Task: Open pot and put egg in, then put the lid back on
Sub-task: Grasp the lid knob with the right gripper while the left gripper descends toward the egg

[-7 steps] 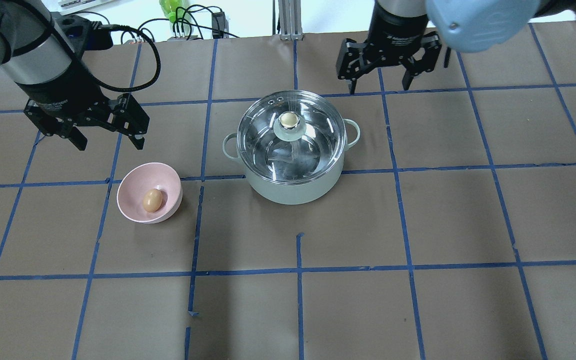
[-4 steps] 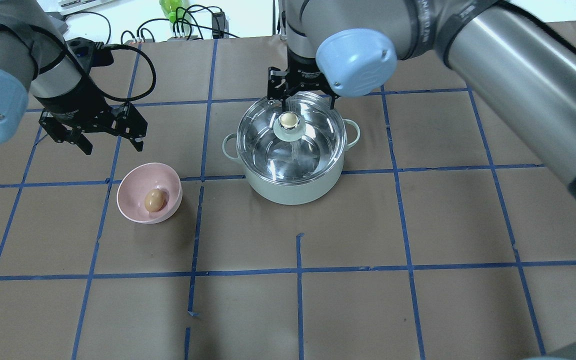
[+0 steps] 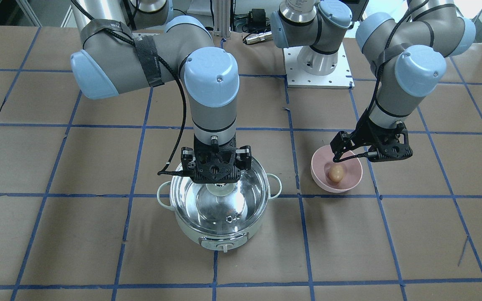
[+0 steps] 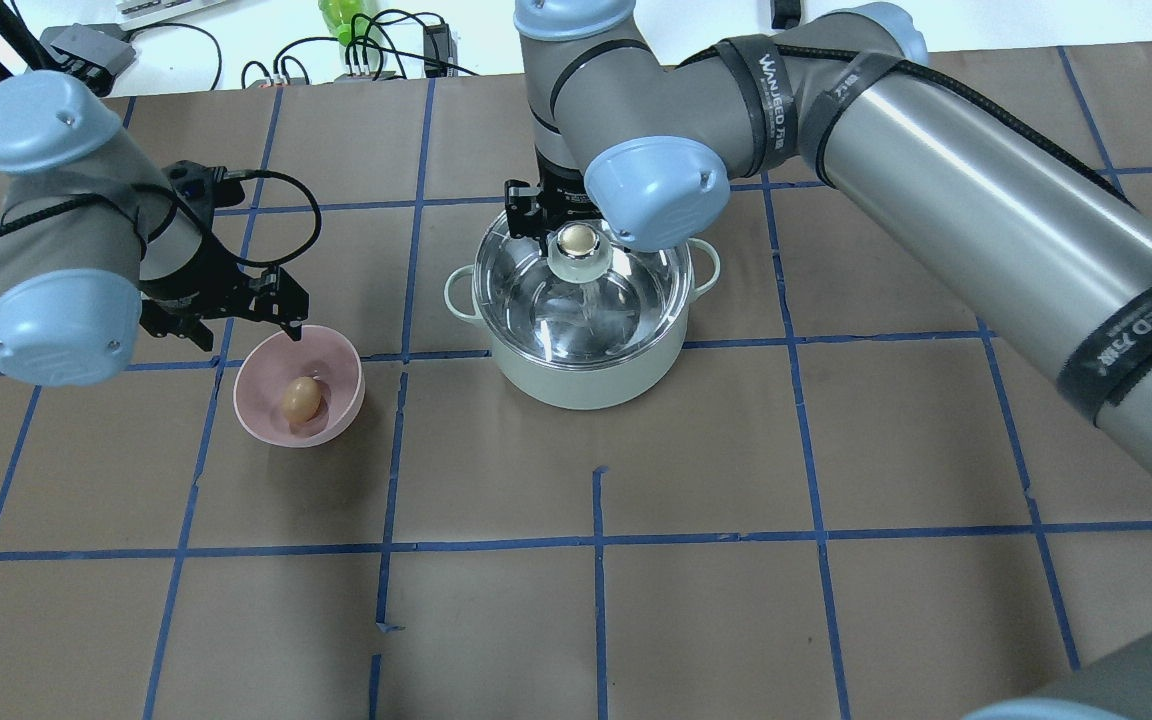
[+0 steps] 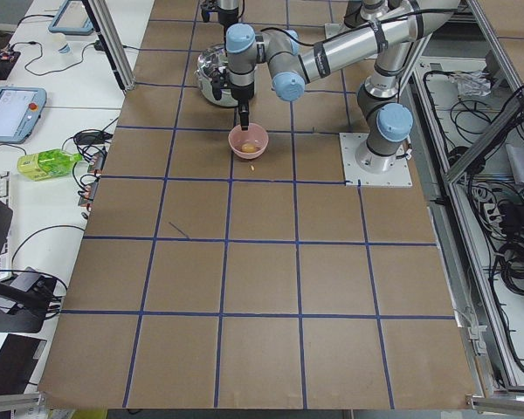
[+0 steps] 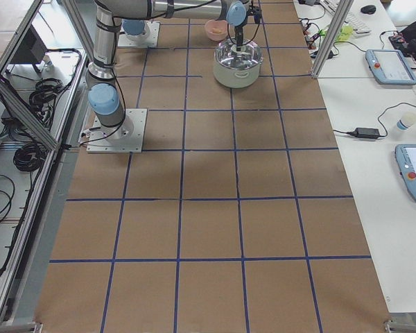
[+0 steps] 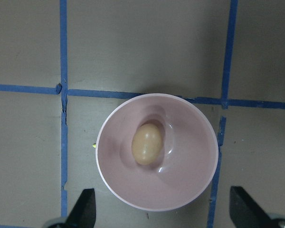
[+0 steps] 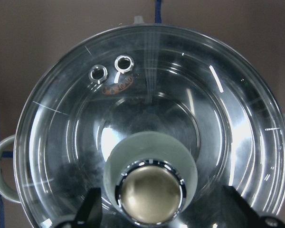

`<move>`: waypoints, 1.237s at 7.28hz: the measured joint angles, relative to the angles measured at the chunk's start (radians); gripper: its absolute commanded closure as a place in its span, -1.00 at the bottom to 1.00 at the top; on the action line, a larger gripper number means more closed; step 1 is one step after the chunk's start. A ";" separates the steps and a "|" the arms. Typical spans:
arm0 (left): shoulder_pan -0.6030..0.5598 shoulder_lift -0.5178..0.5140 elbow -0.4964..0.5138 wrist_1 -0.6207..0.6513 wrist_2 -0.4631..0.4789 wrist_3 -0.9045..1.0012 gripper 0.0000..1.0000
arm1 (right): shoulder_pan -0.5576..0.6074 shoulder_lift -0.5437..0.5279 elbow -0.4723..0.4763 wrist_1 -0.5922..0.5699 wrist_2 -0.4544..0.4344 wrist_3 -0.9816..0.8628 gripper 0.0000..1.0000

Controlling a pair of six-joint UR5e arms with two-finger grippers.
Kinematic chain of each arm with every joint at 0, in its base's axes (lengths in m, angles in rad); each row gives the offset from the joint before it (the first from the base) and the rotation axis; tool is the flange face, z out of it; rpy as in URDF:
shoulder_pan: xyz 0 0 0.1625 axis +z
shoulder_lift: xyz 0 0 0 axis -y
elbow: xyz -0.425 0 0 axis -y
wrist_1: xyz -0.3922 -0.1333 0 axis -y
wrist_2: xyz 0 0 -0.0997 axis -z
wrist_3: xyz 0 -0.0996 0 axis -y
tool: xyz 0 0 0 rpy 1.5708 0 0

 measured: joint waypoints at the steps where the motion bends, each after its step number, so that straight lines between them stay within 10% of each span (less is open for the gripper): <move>1: 0.016 -0.011 -0.033 0.036 -0.015 0.002 -1.00 | 0.000 0.003 0.002 -0.015 0.000 0.000 -0.79; 6: 0.029 -0.056 -0.117 0.158 -0.031 0.005 -1.00 | 0.007 0.013 0.020 -0.046 0.004 0.001 -0.68; 9: 0.030 -0.069 -0.123 0.170 -0.056 0.006 -1.00 | 0.010 0.015 0.023 -0.047 0.002 0.001 0.37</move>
